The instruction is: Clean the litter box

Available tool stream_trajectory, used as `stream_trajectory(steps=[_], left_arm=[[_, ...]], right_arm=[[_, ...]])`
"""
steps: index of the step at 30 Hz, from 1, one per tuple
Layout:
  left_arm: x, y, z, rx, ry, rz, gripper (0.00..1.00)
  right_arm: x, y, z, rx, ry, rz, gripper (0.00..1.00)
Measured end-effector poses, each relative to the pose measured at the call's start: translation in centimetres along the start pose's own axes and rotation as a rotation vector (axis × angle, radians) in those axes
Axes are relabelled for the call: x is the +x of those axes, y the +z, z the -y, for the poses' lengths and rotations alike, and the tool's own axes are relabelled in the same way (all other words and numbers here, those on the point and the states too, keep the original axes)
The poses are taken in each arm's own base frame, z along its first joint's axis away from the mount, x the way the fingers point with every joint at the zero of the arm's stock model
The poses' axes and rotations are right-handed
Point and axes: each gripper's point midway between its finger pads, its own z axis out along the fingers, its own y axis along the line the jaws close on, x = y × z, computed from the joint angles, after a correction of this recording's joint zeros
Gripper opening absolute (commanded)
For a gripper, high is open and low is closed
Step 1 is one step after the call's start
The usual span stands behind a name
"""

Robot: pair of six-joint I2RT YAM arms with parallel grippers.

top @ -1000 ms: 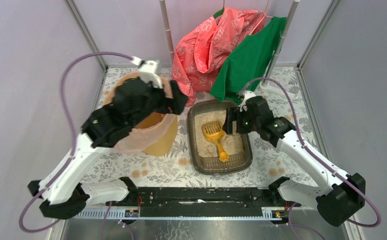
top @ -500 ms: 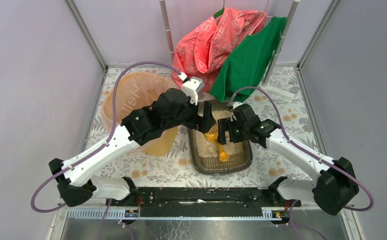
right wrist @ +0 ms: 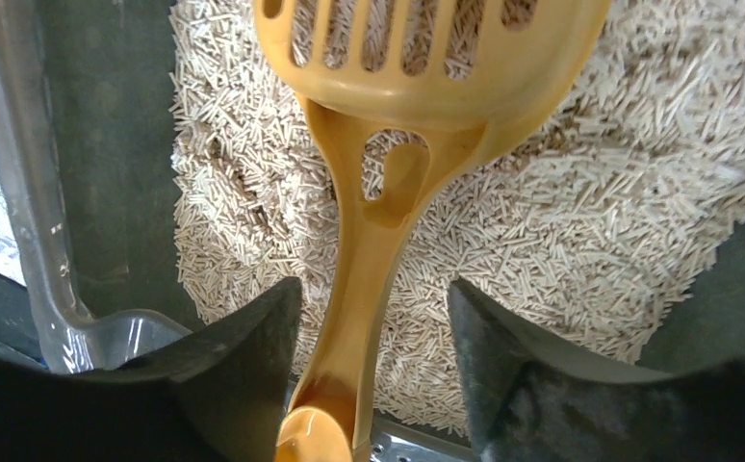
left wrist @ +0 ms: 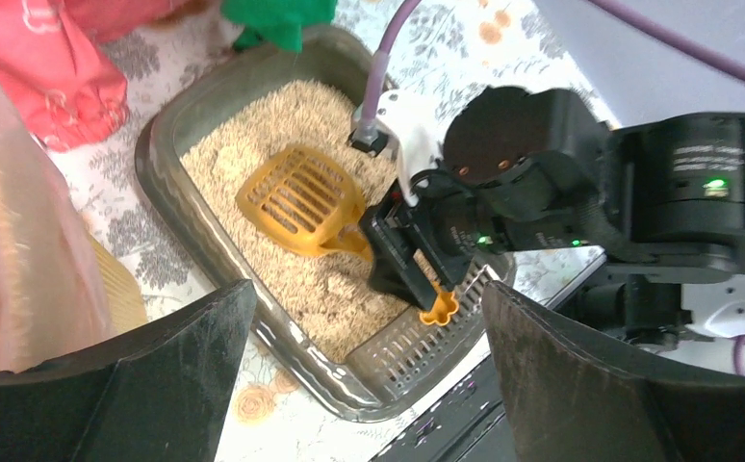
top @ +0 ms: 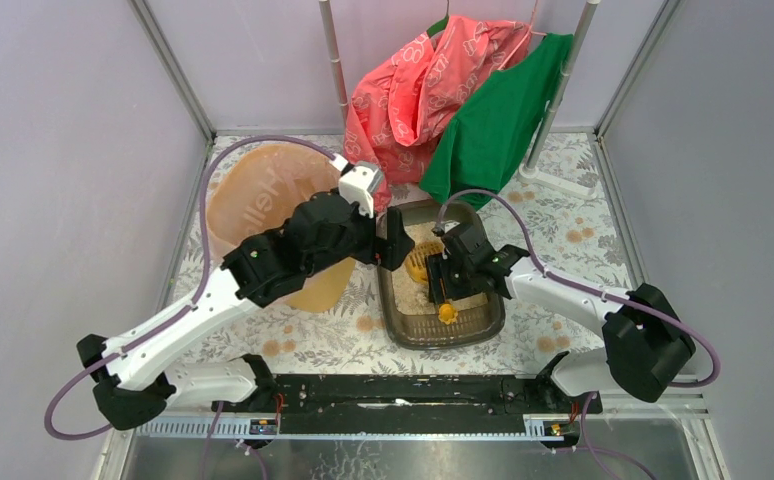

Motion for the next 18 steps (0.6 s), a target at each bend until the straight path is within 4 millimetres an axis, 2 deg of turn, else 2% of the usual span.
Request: stream_trajectory(steps=[1, 4, 10, 12, 18], left_arm=[[0.7, 0.4, -0.2, -0.007, 0.001, -0.017, 0.96], [2.4, 1.4, -0.8, -0.026, 0.002, -0.06, 0.96], [3.8, 2.8, -1.1, -0.035, -0.01, -0.084, 0.96], [4.1, 3.3, -1.1, -0.035, -0.011, -0.088, 0.96], [4.5, 4.5, -1.0, -0.039, -0.013, -0.096, 0.97]], right_arm=[[0.3, 0.1, 0.1, 0.002, 0.005, -0.004, 0.45], [0.9, 0.4, 0.3, 0.007, 0.014, -0.015, 0.28], [0.7, 0.3, 0.4, 0.021, 0.022, -0.003, 0.1], [0.5, 0.0, 0.5, 0.029, 0.022, 0.011, 0.01], [-1.7, -1.8, 0.4, 0.047, 0.015, 0.086, 0.0]])
